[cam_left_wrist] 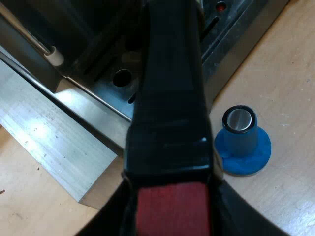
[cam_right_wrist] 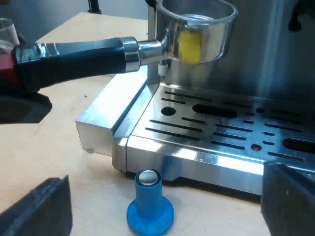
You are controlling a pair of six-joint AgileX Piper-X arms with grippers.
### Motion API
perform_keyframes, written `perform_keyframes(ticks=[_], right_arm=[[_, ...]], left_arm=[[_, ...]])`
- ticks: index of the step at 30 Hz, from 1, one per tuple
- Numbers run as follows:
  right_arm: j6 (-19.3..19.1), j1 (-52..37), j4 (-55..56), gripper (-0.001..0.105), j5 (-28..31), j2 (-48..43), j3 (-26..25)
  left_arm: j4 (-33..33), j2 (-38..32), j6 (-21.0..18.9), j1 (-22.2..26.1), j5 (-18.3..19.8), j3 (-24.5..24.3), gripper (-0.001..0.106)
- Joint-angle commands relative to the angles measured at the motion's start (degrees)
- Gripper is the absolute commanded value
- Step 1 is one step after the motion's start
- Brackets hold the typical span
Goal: Put the handle in the coffee machine
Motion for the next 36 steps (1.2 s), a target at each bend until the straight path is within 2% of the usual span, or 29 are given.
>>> perform_keyframes(ticks=[1,13,20,36], right_arm=[[-0.65,-0.22,0.06,0.078,0.17,-0.01,-0.08],[-0.65,-0.22,0.06,0.078,-0.29,-0.01,-0.08],[-0.65,-0.22,0.06,0.078,-4.11,-0.01,-0.08],[-0.65,-0.22,0.06,0.078,-4.11,-0.01,-0.08]], left_arm=[[-2.75,-0.31,-1.06,-0.09,0.96,-0.77,0.000],[-2.75,-0.31,-1.06,-0.09,0.96,-0.77,0.000],[-2.75,-0.31,-1.06,-0.09,0.96,-0.77,0.000],[-0.60,-0.31,-1.23,-0.09,2.26,-0.77,0.000]])
